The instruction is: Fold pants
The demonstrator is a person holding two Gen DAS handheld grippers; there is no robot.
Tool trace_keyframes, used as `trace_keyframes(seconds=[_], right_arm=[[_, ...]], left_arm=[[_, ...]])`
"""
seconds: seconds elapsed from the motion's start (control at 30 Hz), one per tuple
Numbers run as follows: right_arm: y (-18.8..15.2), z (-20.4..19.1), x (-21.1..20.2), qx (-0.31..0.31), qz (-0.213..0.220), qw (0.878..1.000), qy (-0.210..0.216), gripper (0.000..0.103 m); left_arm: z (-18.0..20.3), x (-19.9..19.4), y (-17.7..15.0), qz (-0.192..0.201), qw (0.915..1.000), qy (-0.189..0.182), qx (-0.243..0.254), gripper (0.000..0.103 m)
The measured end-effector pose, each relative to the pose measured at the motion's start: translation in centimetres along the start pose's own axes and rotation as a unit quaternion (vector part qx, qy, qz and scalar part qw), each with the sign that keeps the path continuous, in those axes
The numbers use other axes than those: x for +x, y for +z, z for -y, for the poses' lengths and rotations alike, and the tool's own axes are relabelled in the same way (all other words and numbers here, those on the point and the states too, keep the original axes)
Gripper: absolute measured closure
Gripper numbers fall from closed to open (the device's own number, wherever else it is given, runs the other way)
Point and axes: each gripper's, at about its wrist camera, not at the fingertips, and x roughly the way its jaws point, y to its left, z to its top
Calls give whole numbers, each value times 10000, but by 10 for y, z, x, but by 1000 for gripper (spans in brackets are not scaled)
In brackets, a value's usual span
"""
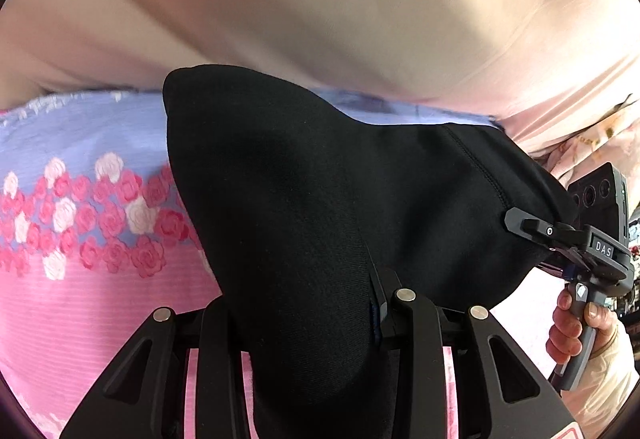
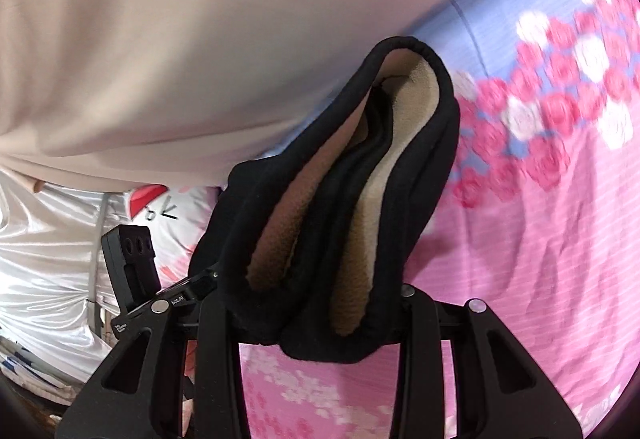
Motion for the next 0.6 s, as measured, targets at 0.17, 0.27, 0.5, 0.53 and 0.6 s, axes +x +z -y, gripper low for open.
trace_keyframes(seconds=[0.17, 0.27, 0.5, 0.53, 0.6], right_arm=[[-14, 49, 26, 13, -258, 9985, -476, 34], [-23, 72, 15, -2, -120, 9998, -163, 40], [-44, 74, -103, -75, 928, 9793, -1797, 54], [-46, 56, -119, -314, 1147, 9761, -1817, 55], [-44, 3, -130, -1052, 1379, 9665, -1891, 61]], left_arm=[[-23, 45, -20, -315, 9991, 75, -269, 70], [-48, 59, -32, -272, 9965, -226, -756, 50], [-100, 26, -68, 186, 9911, -446, -1244, 40], [-104, 16, -69, 246, 9933, -127, -1127, 42], [-93, -22, -68, 464, 9904, 1100, -695, 47]])
